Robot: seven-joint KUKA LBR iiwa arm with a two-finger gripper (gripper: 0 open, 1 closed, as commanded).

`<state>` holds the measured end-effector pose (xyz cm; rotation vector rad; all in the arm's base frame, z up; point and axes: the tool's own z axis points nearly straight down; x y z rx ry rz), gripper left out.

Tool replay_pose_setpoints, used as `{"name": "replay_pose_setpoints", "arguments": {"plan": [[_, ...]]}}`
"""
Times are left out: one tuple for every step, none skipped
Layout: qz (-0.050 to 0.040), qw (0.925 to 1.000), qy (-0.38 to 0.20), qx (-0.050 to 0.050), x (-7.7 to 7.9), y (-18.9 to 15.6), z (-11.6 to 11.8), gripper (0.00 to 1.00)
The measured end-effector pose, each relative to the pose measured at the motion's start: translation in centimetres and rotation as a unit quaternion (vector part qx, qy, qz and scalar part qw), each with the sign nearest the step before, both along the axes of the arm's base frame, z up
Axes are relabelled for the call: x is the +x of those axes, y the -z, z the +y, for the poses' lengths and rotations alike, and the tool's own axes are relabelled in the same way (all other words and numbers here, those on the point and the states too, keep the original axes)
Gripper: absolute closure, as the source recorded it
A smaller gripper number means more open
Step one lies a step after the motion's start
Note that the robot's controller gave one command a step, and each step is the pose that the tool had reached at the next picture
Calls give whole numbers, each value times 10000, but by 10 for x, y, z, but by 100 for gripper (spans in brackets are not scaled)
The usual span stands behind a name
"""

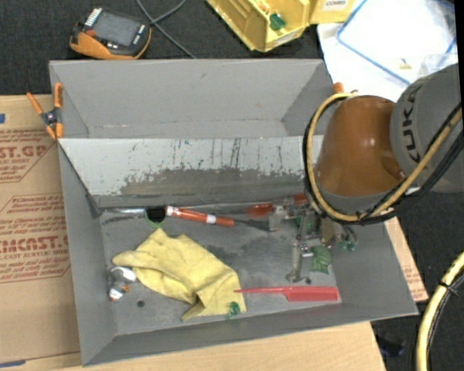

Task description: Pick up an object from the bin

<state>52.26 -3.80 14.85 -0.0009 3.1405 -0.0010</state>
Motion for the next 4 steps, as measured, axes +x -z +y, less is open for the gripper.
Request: {"name": "replay_pose_setpoints", "arguments": {"plan": [[-7,9990,458,7,-34,79,-11,0],[-63,9986,525,10,-38,34,-6,0],[-1,9990,456,5,-35,76,-10,0],[-68,9972,744,14,-38,77,-4,0]]}}
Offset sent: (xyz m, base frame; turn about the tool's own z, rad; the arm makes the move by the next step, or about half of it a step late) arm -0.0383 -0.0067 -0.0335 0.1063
